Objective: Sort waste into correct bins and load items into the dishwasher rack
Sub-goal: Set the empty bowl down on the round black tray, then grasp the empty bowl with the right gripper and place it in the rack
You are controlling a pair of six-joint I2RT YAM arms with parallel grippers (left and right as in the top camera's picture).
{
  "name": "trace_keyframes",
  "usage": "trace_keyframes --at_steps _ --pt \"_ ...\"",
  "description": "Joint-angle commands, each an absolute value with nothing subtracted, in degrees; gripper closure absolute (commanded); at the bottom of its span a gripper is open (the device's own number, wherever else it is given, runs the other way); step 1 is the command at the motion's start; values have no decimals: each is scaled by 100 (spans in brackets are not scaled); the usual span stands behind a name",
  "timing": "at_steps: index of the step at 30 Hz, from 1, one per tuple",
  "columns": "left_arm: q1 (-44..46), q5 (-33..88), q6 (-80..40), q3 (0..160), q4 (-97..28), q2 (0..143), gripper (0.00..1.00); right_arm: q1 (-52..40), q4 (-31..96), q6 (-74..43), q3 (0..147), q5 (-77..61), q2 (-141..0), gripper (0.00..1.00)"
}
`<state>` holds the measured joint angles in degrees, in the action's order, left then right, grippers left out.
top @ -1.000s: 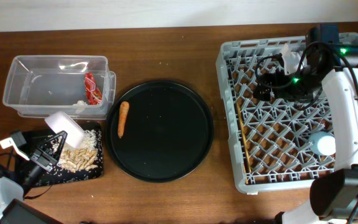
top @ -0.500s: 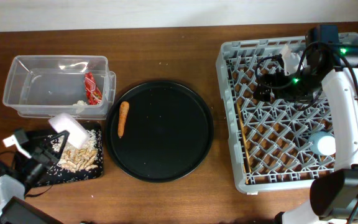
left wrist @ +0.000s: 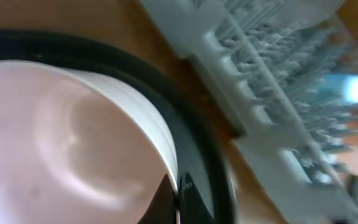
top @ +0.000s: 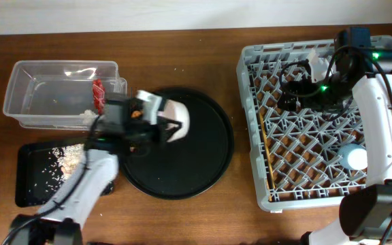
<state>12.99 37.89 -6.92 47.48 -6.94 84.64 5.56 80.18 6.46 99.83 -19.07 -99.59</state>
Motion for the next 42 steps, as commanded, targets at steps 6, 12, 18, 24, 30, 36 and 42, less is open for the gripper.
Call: trace_keyframes --at_steps 6,12,18,24,30,36,42 --pt "2926 515 -1413 4814 3 9360 100 523 8016 674 9953 -1894 -9974 2" --pt "2692 1444 -1411 5000 -617 8659 22 290 7662 674 9955 -2526 -9974 2" --pt "648 1367 -1409 4998 -3446 6674 5 -1122 6556 521 9953 -2482 -10075 2" --pt "-746 1090 -1409 4998 -4486 6521 4 -2095 6139 -30 9953 -2167 -11098 0" --pt "-757 1090 -1409 4998 -4486 6536 1 -2222 5909 -915 9953 -2034 -12272 48" --pt "-757 1090 -1409 4995 -4484 6536 1 -2233 5776 -969 9953 -2056 -12610 60" --pt "-757 1090 -1409 4995 -4515 6536 1 -2458 5688 -1004 9953 -2029 -12687 80"
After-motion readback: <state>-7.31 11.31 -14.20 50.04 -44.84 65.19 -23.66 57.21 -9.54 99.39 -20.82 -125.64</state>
